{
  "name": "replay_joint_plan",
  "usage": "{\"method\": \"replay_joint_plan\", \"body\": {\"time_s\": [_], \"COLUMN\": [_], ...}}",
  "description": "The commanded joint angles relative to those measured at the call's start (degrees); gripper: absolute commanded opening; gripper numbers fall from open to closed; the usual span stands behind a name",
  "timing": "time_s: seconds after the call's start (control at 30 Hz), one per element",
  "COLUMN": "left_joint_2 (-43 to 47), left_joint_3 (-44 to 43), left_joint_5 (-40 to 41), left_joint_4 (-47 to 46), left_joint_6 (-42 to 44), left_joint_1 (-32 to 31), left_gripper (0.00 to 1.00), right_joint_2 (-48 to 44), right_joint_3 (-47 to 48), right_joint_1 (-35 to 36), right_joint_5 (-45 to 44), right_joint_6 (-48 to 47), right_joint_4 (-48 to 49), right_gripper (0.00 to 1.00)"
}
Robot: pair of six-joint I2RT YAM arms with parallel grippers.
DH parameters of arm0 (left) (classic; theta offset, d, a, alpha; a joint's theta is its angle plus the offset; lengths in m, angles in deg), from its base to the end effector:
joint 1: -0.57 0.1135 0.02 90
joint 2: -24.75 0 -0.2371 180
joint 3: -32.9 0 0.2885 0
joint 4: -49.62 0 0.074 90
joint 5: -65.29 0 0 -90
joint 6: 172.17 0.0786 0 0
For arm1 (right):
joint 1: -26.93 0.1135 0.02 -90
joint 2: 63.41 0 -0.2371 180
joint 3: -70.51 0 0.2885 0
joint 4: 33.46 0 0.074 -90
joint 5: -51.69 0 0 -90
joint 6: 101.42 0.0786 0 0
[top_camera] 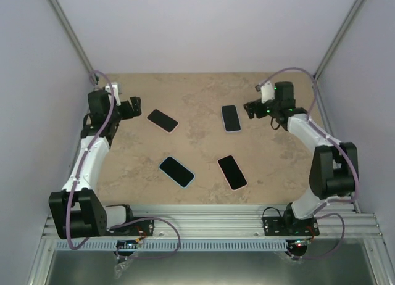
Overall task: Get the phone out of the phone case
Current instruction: Pick up the phone at the center of the board.
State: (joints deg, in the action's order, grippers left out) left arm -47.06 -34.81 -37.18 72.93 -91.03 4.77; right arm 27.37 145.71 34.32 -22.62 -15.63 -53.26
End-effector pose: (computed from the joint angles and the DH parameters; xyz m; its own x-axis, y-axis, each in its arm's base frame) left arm 0.3678 0.0100 0.2487 -0.4721 -0.1855 -0.8618 0.0475 0.9708 -0.2349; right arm 0.4169 0.0755 0.1864 -0.5475 -0.1423 -0.8246 -0.3837 0.9184 0.0963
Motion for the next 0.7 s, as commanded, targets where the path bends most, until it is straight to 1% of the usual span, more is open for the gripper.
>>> {"method": "replay_joint_plan", "body": {"time_s": [0.0, 0.23, 0.33, 0.5, 0.67], "left_joint_2": [0.9, 0.9, 1.0, 1.0, 0.8], "left_joint_3": [1.3, 3.0, 3.3, 3.6, 3.5], "left_joint_5": [-1.3, -0.4, 0.5, 3.0, 3.4], "left_joint_4": [-2.7, -5.1, -5.4, -5.8, -5.4], "left_joint_6": [0.0, -1.7, -1.9, -3.7, -4.6], "left_joint_1": [-0.3, -0.2, -0.2, -0.2, -0.2], "left_gripper": [0.99, 0.99, 1.0, 0.99, 0.99], "right_joint_2": [7.6, 18.4, 20.5, 22.9, 25.3], "right_joint_3": [5.2, 14.7, 16.6, 18.6, 20.2], "right_joint_1": [5.4, 9.9, 10.6, 11.1, 11.6], "right_joint_5": [-4.4, -5.6, -6.6, -8.0, -9.2], "right_joint_6": [-0.6, 4.0, 4.0, 7.8, 10.6], "right_joint_4": [-5.9, -12.3, -13.2, -15.0, -18.0], "right_gripper": [0.98, 0.98, 0.98, 0.98, 0.98]}}
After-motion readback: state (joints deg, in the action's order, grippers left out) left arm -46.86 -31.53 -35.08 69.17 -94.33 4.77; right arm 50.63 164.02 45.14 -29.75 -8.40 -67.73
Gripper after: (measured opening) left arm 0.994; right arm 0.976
